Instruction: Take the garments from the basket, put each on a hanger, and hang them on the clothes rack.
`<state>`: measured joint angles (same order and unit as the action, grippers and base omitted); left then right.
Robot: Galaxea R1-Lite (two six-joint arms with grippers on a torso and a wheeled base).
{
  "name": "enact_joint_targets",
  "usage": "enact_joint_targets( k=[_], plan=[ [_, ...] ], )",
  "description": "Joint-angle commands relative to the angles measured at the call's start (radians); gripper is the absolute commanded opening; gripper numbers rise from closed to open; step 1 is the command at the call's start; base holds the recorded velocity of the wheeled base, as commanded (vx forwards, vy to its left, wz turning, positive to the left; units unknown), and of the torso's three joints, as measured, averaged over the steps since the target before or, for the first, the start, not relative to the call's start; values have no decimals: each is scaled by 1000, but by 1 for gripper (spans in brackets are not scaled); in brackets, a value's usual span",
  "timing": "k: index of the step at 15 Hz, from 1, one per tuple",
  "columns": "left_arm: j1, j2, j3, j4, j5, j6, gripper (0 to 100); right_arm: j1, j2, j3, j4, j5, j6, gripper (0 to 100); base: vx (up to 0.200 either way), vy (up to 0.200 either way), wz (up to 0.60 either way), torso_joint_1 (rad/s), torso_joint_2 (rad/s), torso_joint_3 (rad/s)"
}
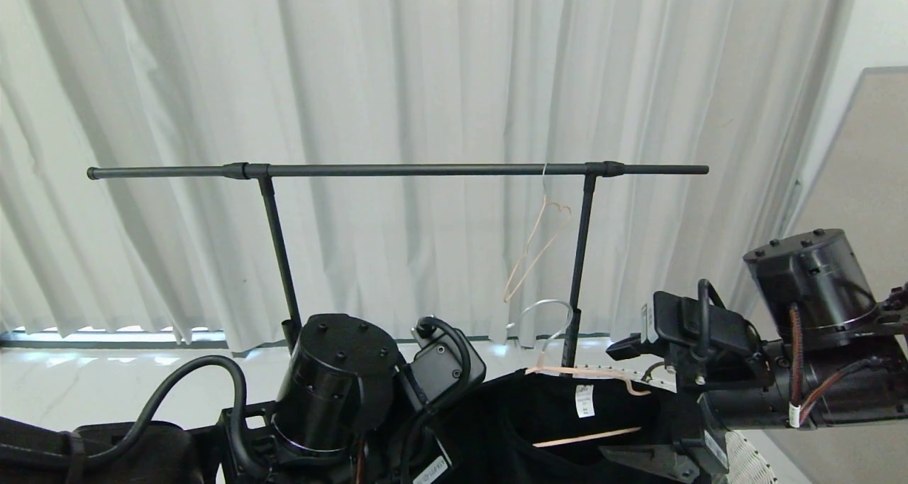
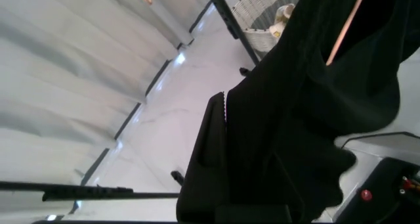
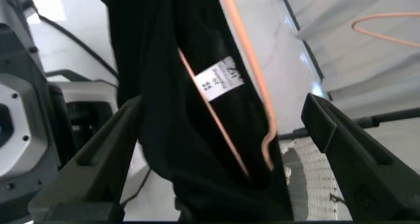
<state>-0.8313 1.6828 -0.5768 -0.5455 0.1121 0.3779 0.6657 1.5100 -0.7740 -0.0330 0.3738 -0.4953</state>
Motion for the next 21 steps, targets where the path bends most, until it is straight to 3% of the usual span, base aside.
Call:
enact_joint_targets(
  k=[1,15,16,21],
  plan=[
    [-3,-15,5,1,-15,3,0,0,55,-24,2,-3,0,100,0,0,0,0,0,0],
    [-54,-21,3,-1,-15,3,0,-2,105,-19,51,-29,0,100,0,0,0,0,0,0],
    [-54,-21,2,-1,-15,1,0,-2,105,-19,53,-29,0,0,0,0,0,0,0,0],
    [-54,-21,3,-13,-17,1,0,-5,107,-19,48,-42,0,0,0,0,0,0,0,0]
  ],
)
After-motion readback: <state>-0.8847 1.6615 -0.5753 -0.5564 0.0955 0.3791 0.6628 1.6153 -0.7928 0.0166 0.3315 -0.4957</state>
